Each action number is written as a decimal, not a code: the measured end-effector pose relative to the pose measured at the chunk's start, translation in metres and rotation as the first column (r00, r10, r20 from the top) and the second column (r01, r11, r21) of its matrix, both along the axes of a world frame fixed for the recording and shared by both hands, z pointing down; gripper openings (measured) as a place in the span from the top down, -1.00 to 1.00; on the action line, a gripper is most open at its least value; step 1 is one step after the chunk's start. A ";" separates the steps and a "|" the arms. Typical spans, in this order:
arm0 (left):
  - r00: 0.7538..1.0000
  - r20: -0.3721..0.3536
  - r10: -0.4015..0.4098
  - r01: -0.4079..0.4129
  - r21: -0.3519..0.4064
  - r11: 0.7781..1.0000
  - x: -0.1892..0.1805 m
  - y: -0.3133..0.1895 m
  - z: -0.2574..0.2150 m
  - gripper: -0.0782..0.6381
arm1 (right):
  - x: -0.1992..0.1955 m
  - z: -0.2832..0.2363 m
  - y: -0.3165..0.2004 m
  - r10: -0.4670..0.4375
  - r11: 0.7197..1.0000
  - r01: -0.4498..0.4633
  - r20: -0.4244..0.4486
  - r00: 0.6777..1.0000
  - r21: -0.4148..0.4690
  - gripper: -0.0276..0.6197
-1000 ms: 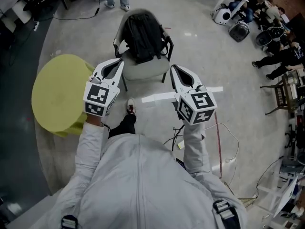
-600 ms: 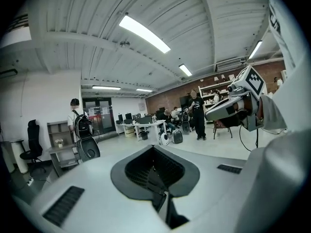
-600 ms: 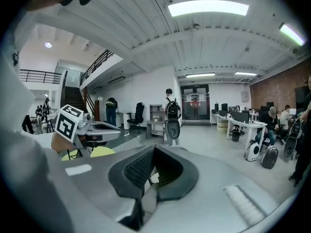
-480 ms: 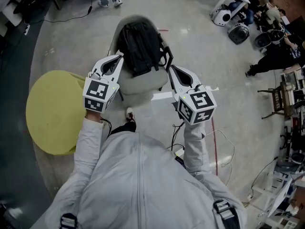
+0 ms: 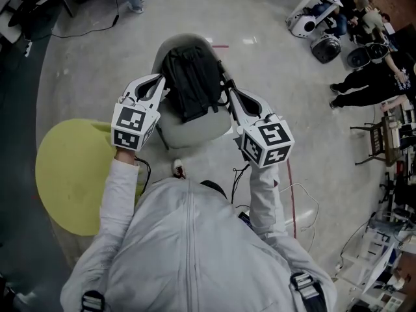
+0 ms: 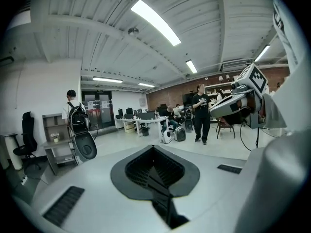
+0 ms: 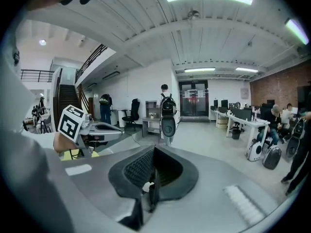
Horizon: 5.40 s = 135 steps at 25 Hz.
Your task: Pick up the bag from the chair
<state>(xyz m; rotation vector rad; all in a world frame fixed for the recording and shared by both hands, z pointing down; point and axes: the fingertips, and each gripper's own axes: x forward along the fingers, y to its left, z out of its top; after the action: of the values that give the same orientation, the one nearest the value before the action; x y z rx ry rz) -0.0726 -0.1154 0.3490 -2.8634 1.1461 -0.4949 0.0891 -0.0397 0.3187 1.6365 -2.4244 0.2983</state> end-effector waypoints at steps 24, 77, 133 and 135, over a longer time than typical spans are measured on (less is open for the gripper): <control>0.991 0.112 -0.079 0.116 -0.376 0.919 0.033 -0.163 0.174 0.50 | 0.028 0.178 -0.224 -0.241 0.887 0.231 0.027 0.970 -0.400 0.59; 0.957 -0.178 -0.228 0.060 -0.648 0.759 0.052 -0.106 0.276 0.66 | 0.035 0.205 -0.163 -0.049 0.931 0.092 0.129 0.990 -0.353 0.81; 0.977 -0.209 0.030 -0.047 -0.080 0.996 0.013 -0.012 -0.006 0.70 | -0.009 -0.052 -0.010 -0.062 0.990 0.069 -0.059 0.996 0.124 0.81; 0.978 -0.204 0.032 -0.051 -0.086 0.995 0.014 -0.013 -0.005 0.70 | -0.008 -0.053 -0.011 -0.062 0.990 0.068 -0.059 0.996 0.120 0.81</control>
<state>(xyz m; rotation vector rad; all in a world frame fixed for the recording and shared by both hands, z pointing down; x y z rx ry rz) -0.0583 -0.1279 0.3443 -3.0685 1.1129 -0.2645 0.0808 -0.0505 0.2658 1.5868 -2.4928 0.0946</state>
